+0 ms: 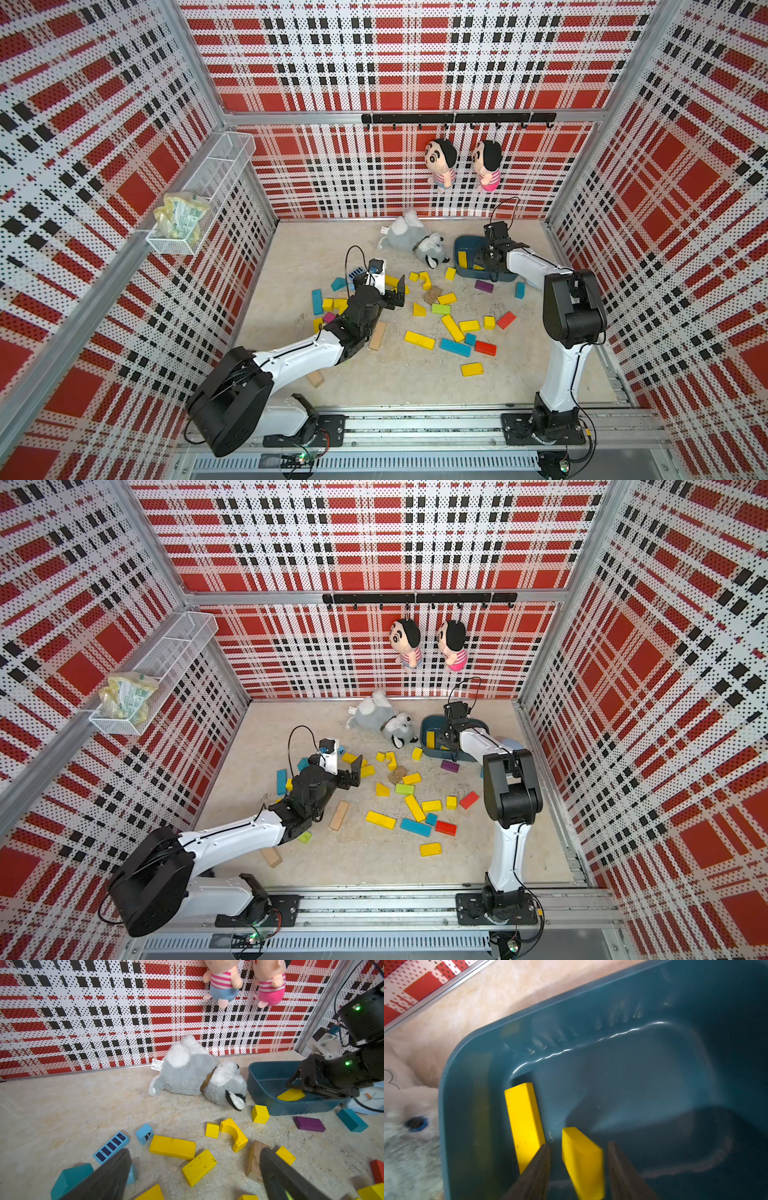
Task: Pick out the yellow building blocks
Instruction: Place the building block in the storage box.
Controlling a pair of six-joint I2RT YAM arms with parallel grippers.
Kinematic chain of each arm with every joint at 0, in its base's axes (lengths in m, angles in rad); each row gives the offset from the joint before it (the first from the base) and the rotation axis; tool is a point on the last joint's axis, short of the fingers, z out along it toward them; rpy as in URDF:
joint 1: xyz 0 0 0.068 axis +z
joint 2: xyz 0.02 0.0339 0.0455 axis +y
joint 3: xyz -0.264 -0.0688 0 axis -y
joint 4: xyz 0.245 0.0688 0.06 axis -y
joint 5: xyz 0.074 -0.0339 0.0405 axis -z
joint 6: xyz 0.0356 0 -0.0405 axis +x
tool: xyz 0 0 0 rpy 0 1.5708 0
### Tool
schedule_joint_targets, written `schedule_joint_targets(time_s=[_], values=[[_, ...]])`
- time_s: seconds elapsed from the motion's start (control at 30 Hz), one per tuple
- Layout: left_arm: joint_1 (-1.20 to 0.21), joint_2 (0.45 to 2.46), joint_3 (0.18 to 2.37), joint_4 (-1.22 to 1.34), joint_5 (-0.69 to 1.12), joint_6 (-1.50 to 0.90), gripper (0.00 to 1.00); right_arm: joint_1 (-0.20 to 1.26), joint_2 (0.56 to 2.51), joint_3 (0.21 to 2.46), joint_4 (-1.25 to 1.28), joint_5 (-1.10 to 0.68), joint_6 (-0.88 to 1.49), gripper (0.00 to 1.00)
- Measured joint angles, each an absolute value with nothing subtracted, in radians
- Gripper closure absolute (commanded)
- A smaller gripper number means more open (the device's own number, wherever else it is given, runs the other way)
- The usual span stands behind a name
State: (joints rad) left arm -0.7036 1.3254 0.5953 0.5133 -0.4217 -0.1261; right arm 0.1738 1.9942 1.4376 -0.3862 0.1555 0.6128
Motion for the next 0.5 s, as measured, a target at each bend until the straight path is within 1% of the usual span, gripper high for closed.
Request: schedule_joint_targets(time_s=[0.17,0.23,0.37,0.5], values=[[-0.701,1.325,0.595,0.509,-0.472,-0.136,0.02,0.180,1.935,1.408,-0.396,0.202,0.535,0.45],[-0.694,1.323,0.595,0.507,-0.517,-0.132,0.02,0.200,1.882,1.366,-0.344,0.225,0.464,0.45],[-0.649,1.278,0.571,0.505,-0.622,-0.139,0.02,0.324,1.727,1.269,-0.282,0.217,0.290,0.44],[-0.581,1.205,0.526,0.507,-0.688,-0.183,0.02,0.455,1.623,1.205,-0.212,0.133,0.141,0.44]])
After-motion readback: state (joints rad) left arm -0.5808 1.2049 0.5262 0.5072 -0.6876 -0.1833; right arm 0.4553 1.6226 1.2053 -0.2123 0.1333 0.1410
